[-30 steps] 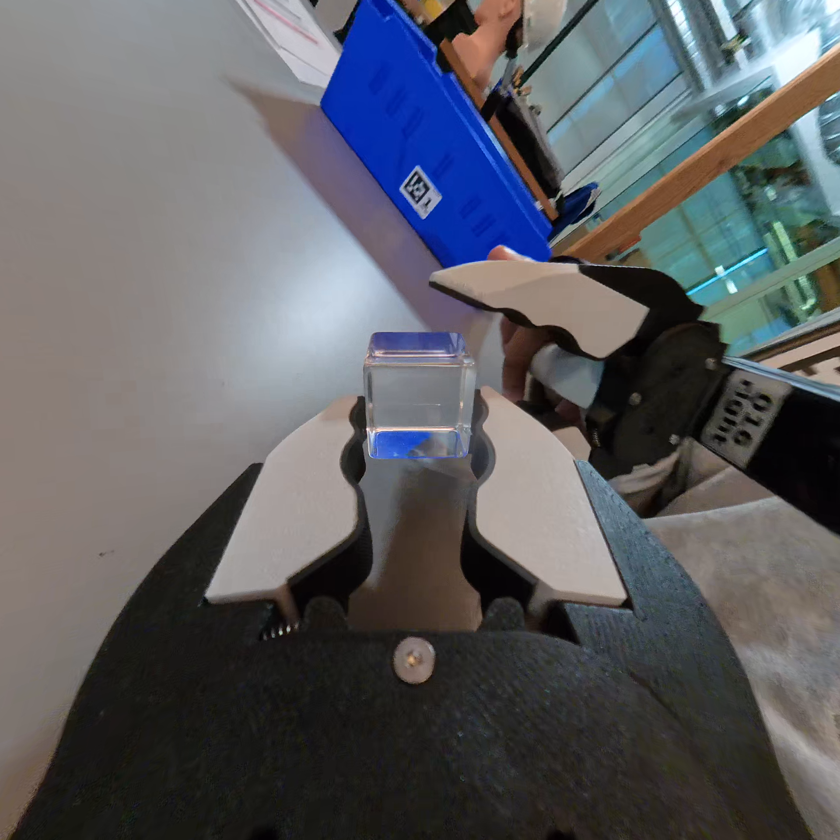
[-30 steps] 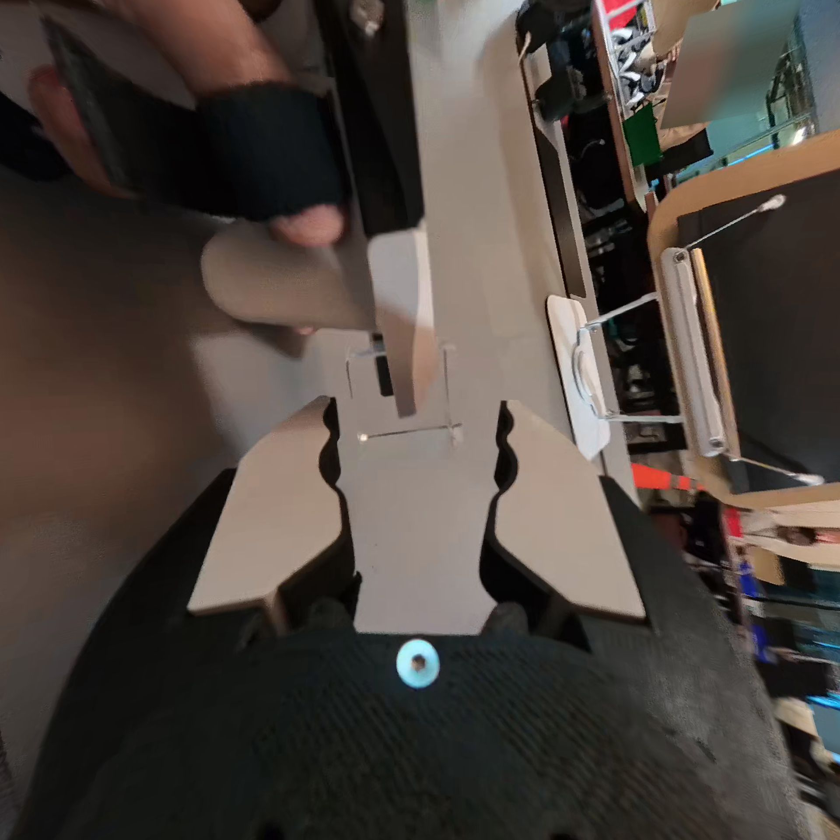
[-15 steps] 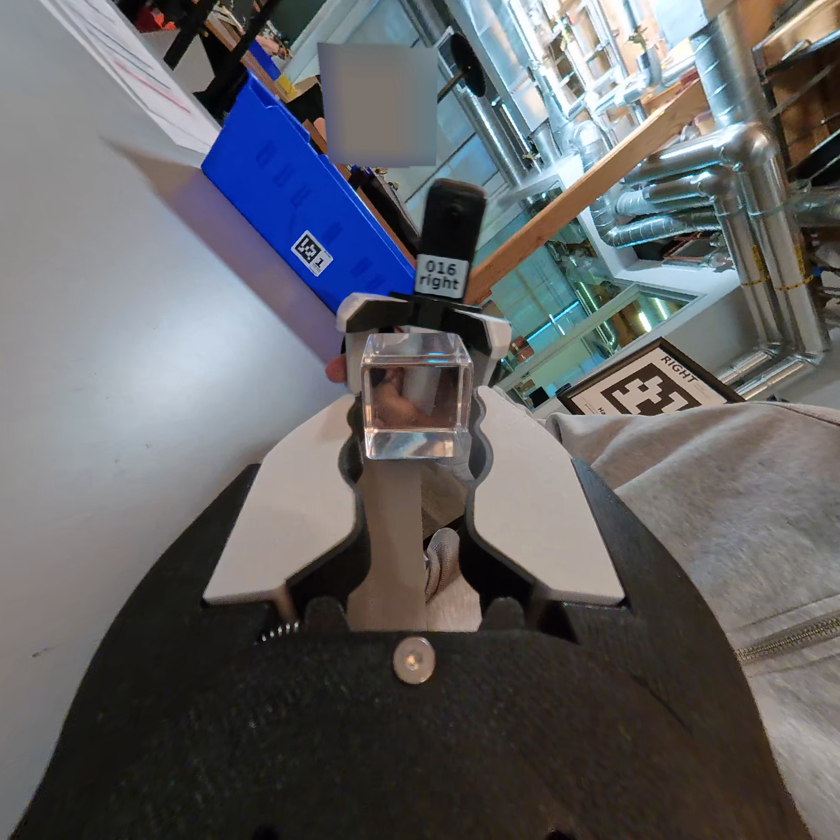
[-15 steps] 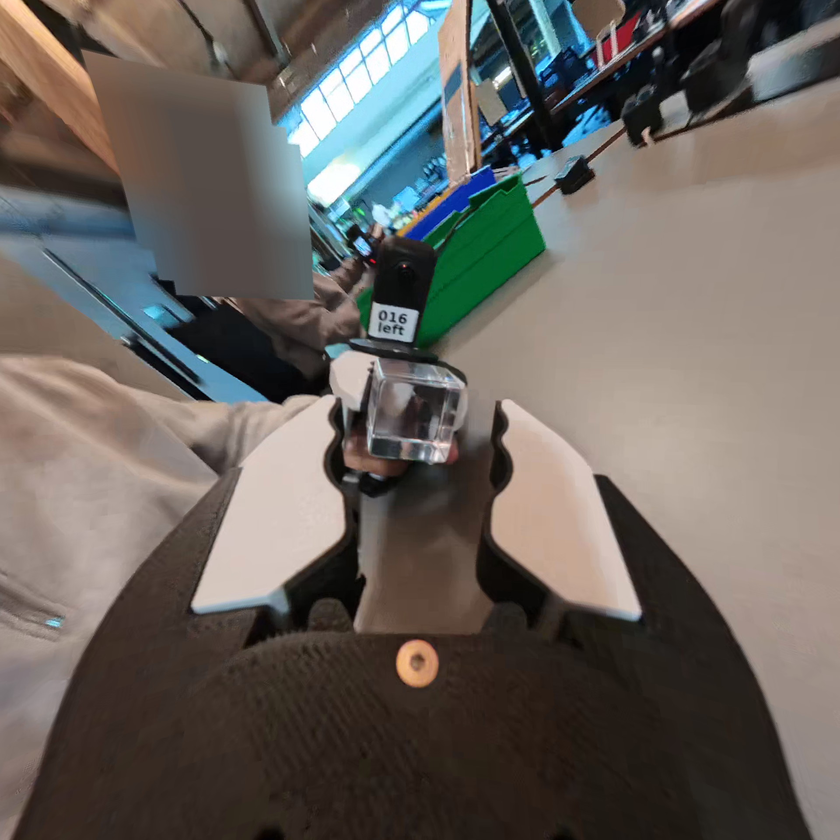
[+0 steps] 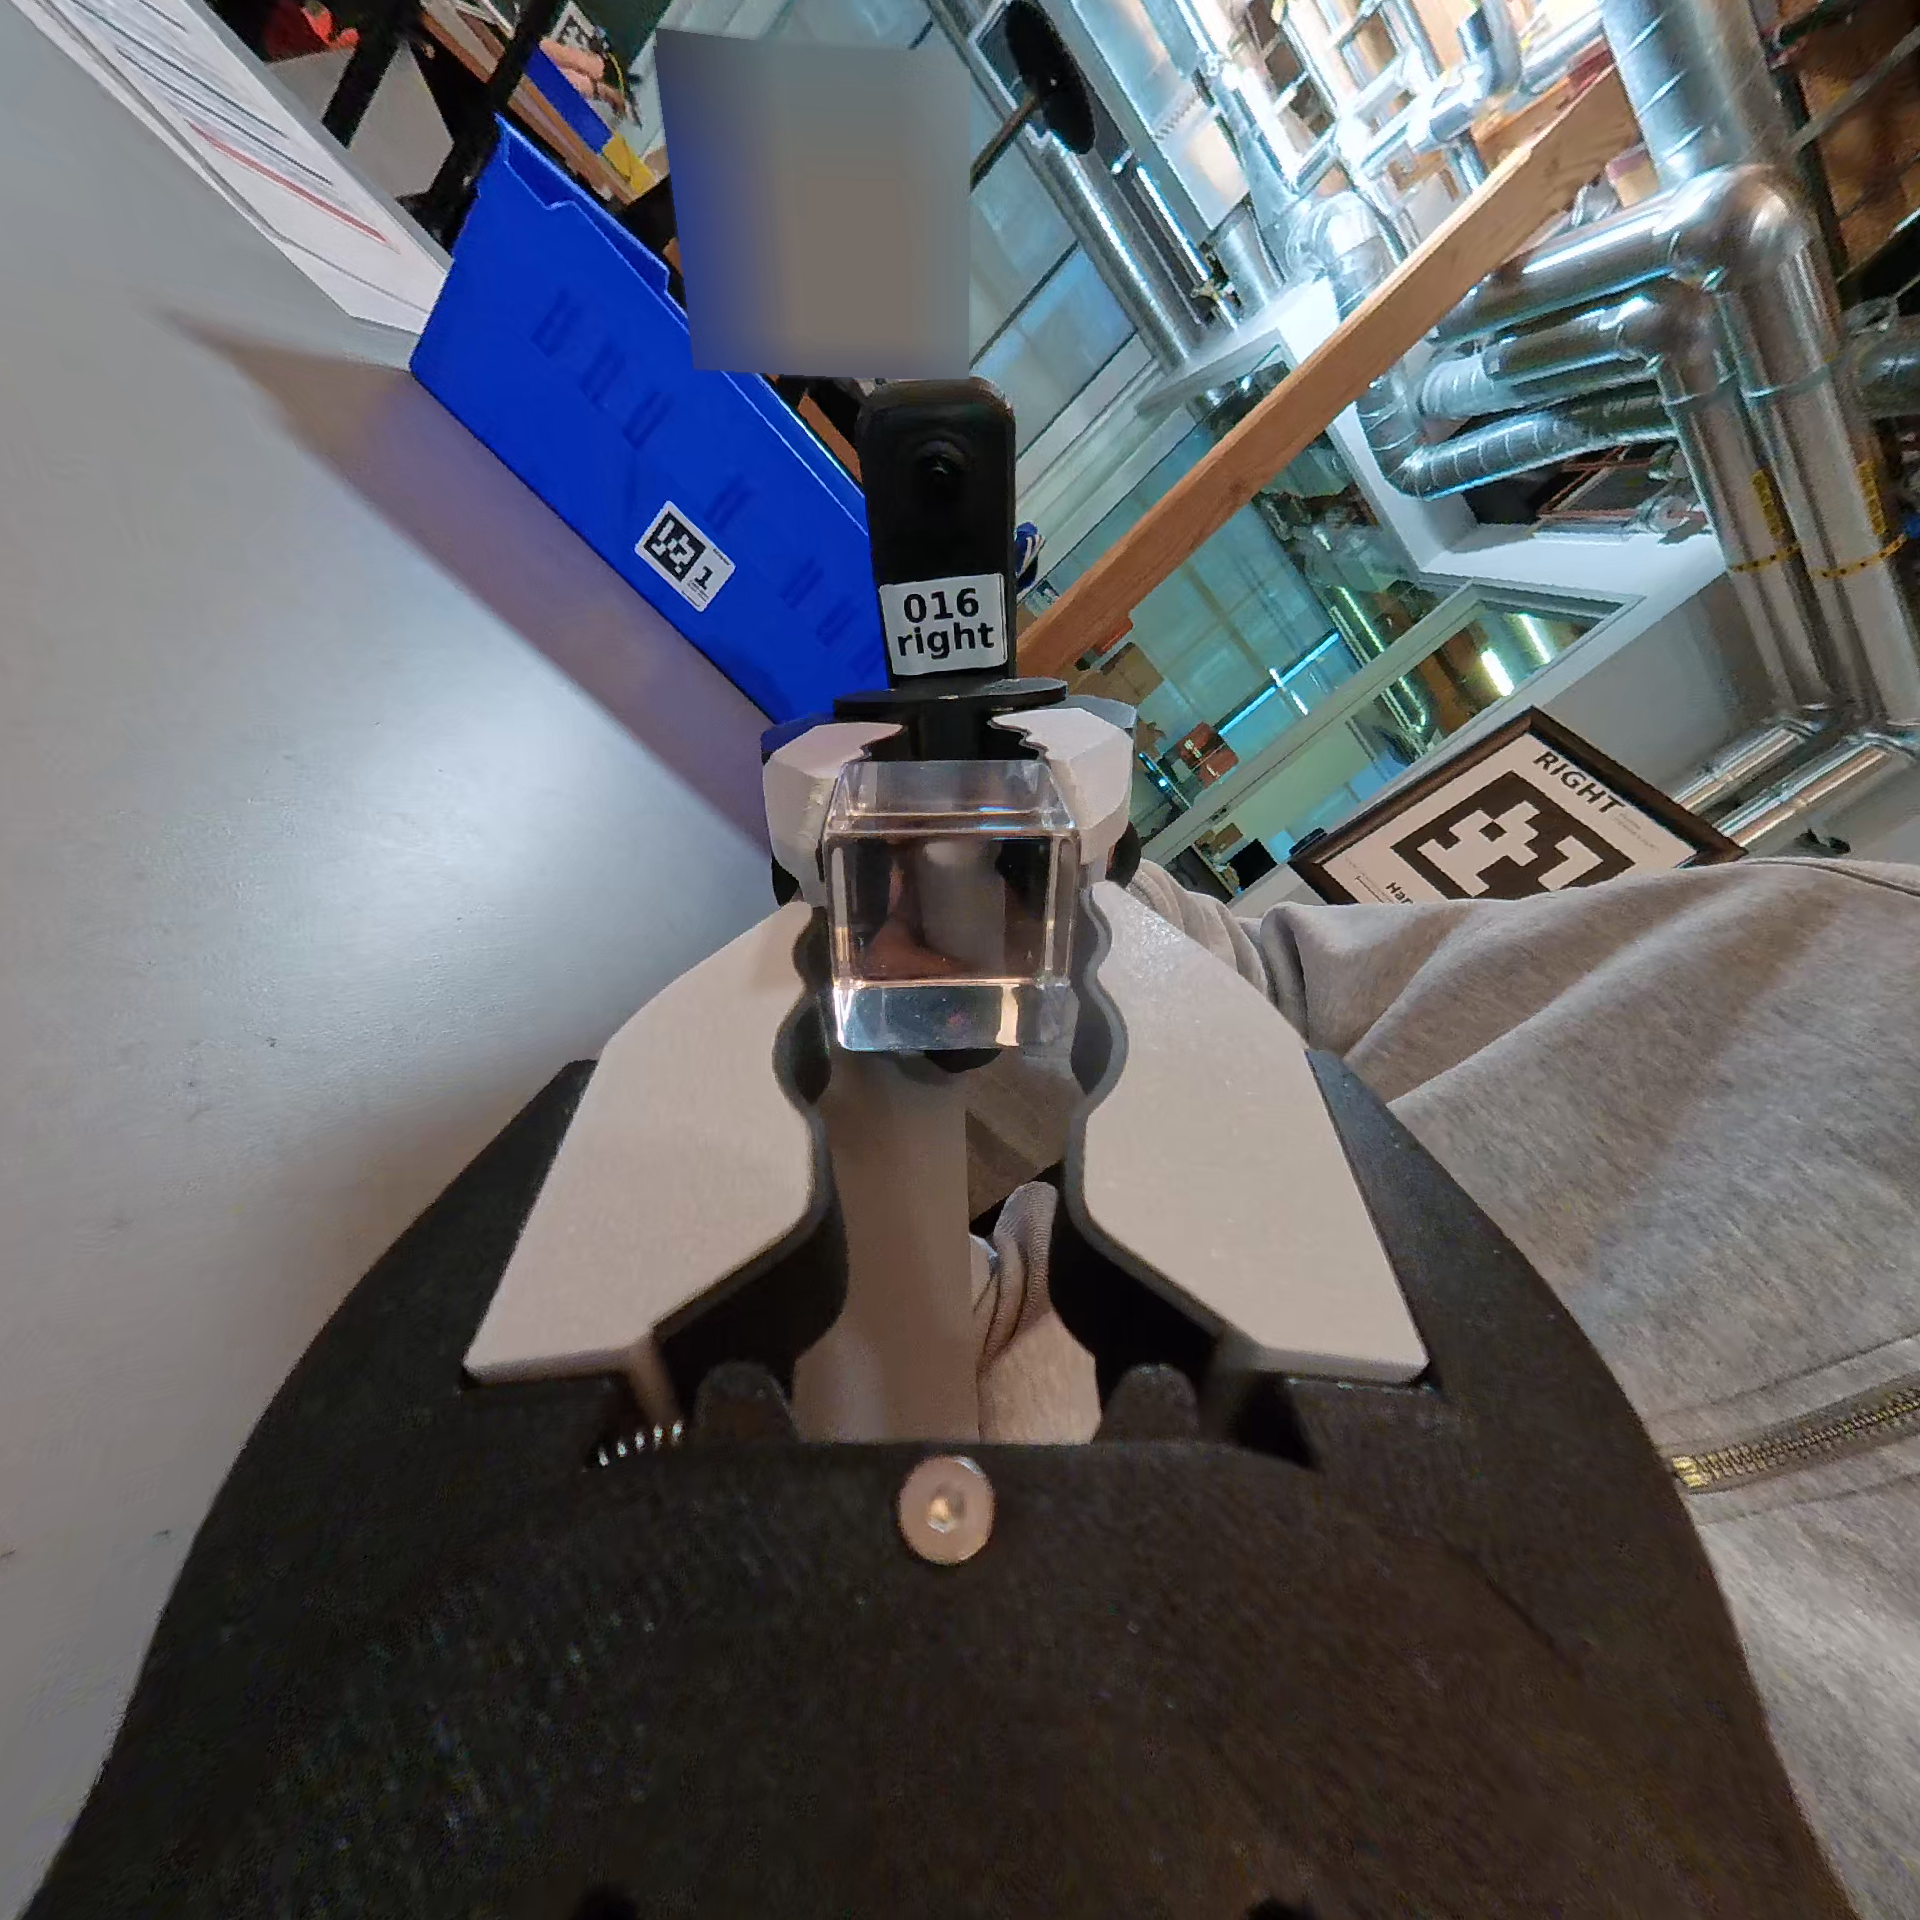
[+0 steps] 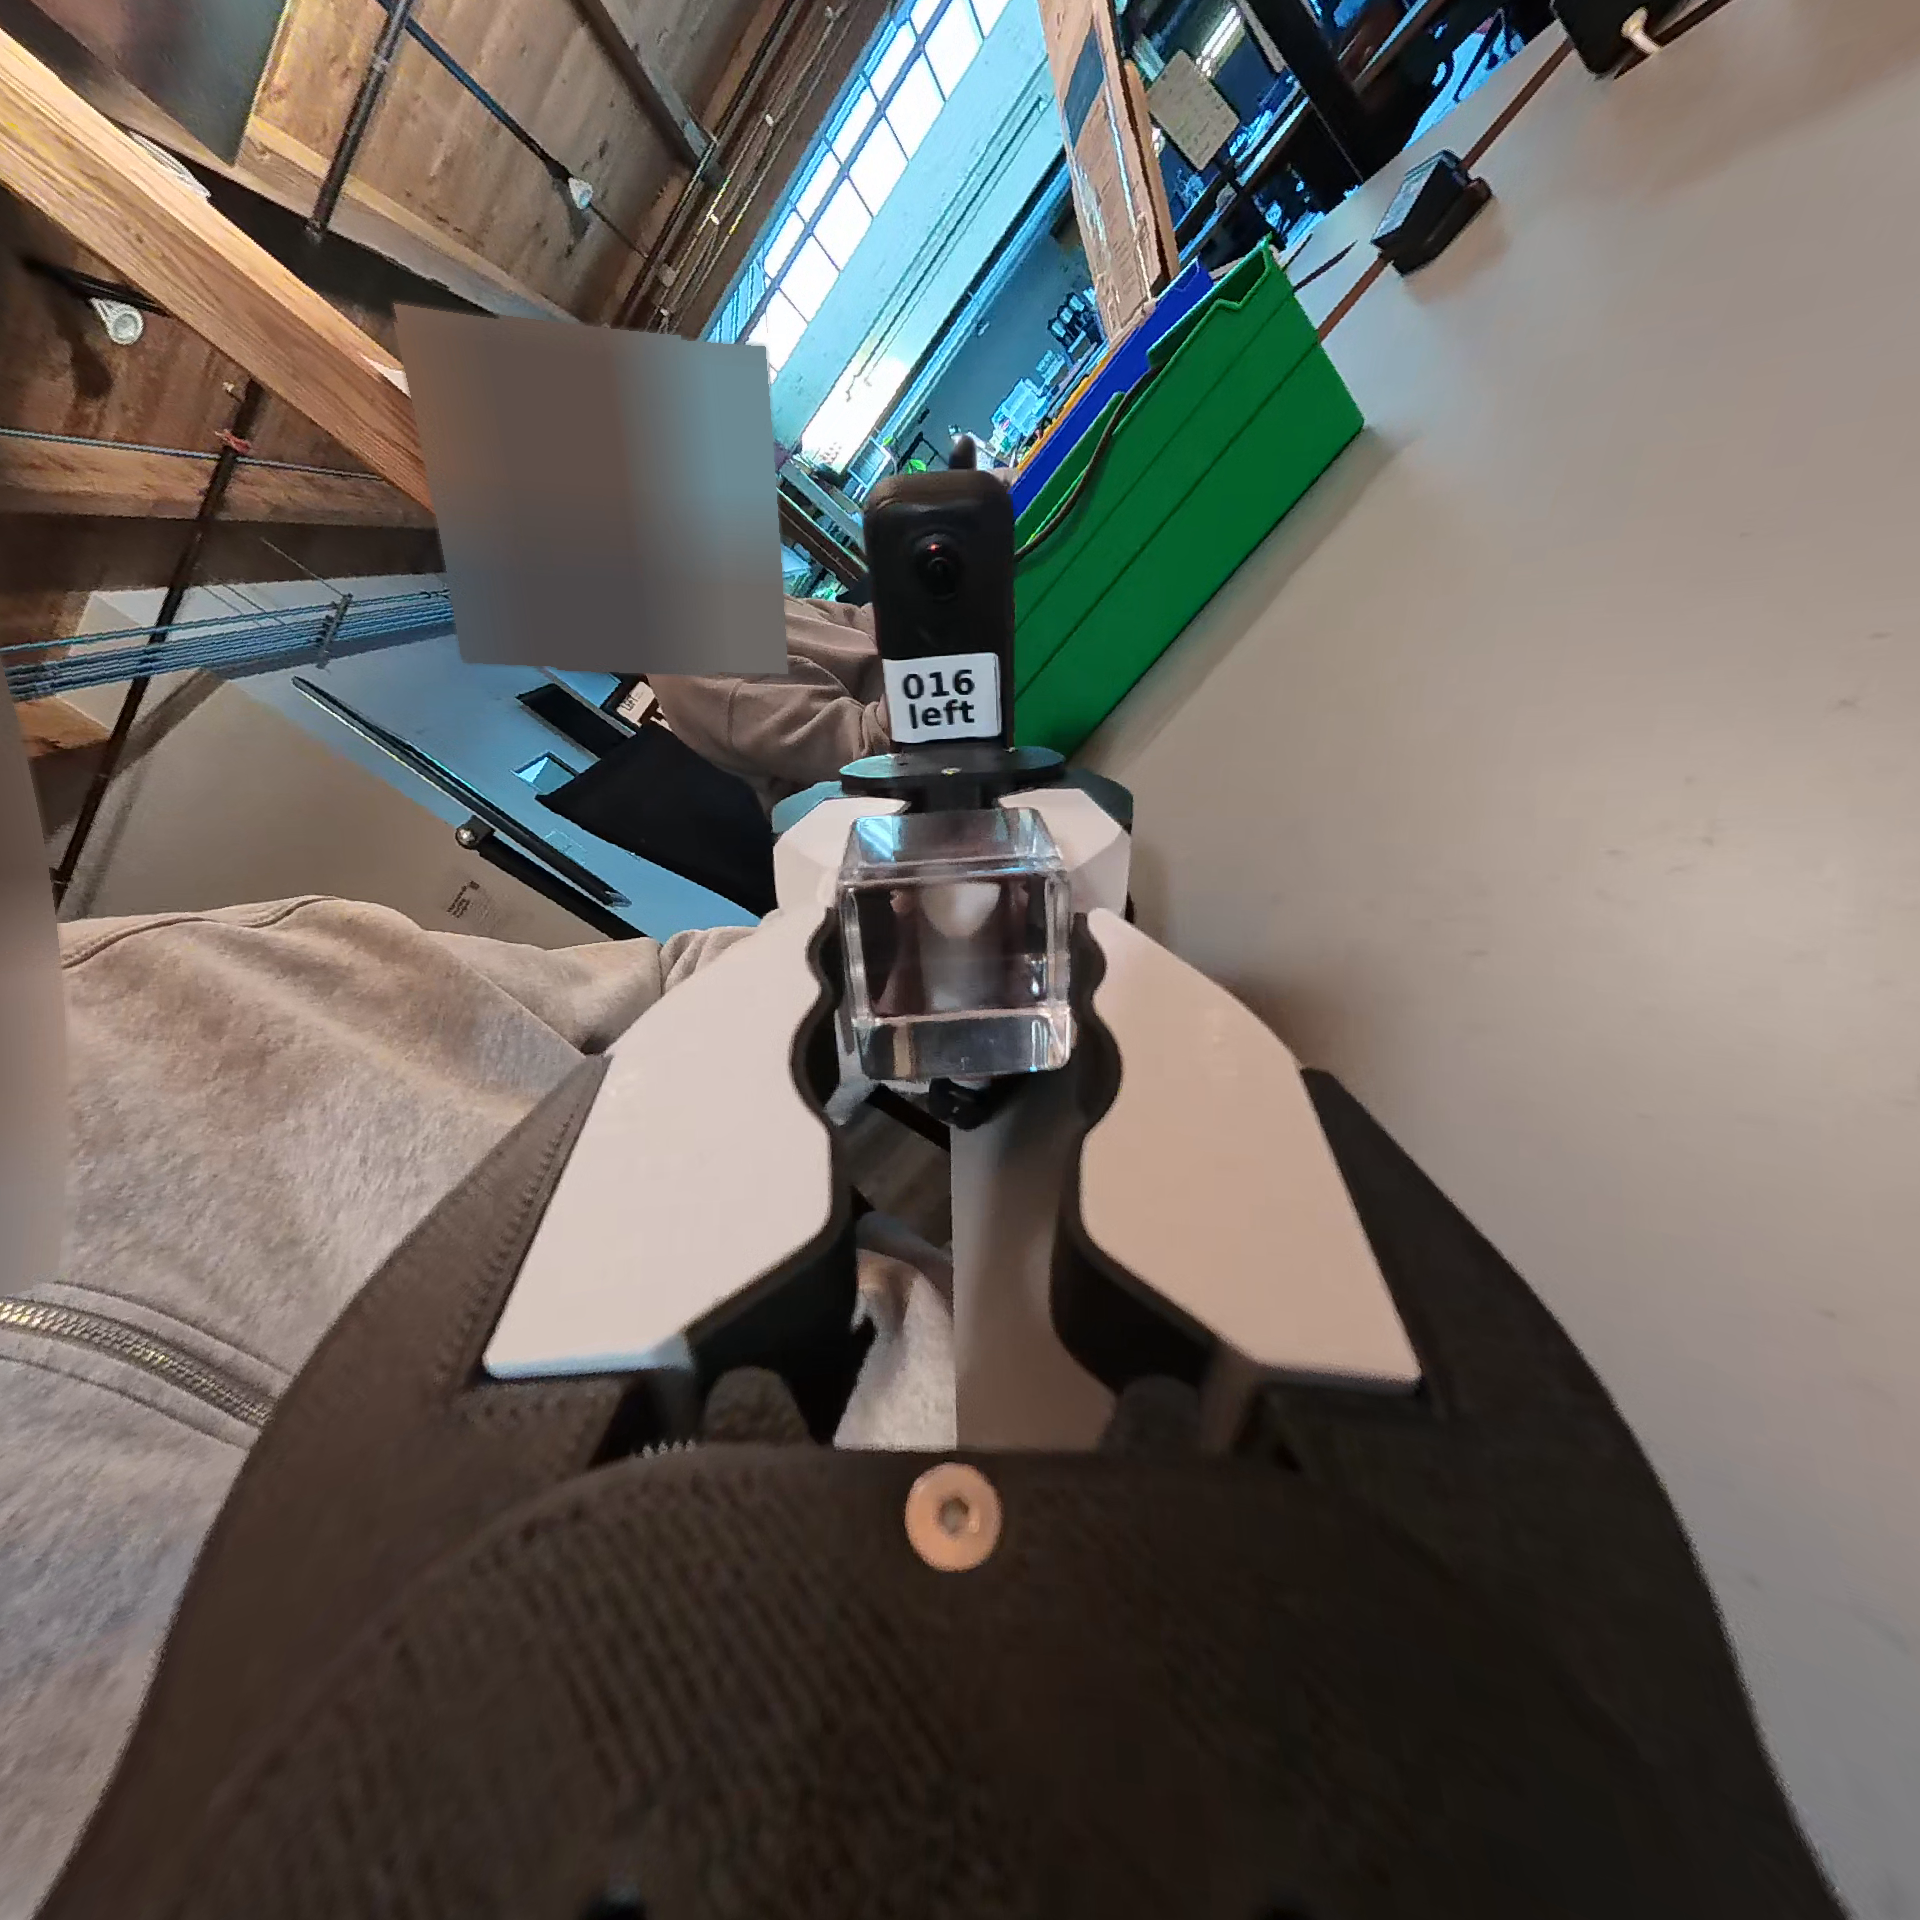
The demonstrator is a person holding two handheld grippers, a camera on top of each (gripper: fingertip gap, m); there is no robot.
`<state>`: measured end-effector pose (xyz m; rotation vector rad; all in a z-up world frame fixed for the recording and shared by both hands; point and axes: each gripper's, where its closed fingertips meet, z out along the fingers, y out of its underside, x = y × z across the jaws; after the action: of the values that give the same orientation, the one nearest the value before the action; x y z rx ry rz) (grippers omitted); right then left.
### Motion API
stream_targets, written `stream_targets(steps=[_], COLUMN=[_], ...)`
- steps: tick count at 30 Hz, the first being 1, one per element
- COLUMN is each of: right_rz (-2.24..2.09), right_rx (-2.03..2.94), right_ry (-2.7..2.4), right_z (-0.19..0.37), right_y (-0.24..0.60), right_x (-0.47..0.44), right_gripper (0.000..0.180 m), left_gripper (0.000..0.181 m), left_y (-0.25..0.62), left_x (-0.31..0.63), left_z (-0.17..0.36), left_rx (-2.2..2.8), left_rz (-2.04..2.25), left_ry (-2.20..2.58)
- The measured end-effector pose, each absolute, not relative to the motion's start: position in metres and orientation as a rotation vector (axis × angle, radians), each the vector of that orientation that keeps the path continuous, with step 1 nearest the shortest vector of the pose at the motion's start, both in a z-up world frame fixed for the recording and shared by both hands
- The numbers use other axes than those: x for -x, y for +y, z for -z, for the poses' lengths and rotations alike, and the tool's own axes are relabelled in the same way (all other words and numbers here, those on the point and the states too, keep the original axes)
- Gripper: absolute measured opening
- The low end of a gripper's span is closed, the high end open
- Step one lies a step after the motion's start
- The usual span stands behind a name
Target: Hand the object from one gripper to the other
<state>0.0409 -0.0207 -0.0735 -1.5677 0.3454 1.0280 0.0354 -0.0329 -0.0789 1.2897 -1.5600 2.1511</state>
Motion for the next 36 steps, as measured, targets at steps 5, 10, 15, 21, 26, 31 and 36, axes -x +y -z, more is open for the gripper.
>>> stream_targets(steps=[5,10,15,21,26,31,36], right_rz=[-1.093,-1.084,-1.090,-1.070,-1.043,-1.028,-1.027], right_rx=[1.509,1.515,1.502,1.518,1.550,1.550,1.479], right_ry=[0.386,0.395,0.386,0.380,0.372,0.378,0.445], right_z=[0.071,0.071,0.070,0.073,0.072,0.071,0.065], right_y=[-0.018,-0.017,-0.018,-0.016,-0.017,-0.018,-0.025], right_x=[-0.037,-0.037,-0.037,-0.035,-0.035,-0.038,-0.061], right_gripper=[0.047,0.046,0.046,0.048,0.045,0.045,0.045], left_gripper=[0.045,0.045,0.045,0.045,0.045,0.044,0.057], left_y=[-0.040,-0.039,-0.039,-0.039,-0.041,-0.040,-0.029], left_x=[-0.033,-0.034,-0.033,-0.034,-0.033,-0.035,-0.041], left_z=[0.081,0.079,0.079,0.080,0.079,0.078,0.077], left_rx=[-1.277,-1.276,-1.278,-1.280,-1.271,-1.286,-1.343], left_rz=[-2.132,-2.140,-2.146,-2.135,-2.137,-2.169,-2.217], left_ry=[-1.603,-1.552,-1.572,-1.521,-1.513,-1.494,-1.481])
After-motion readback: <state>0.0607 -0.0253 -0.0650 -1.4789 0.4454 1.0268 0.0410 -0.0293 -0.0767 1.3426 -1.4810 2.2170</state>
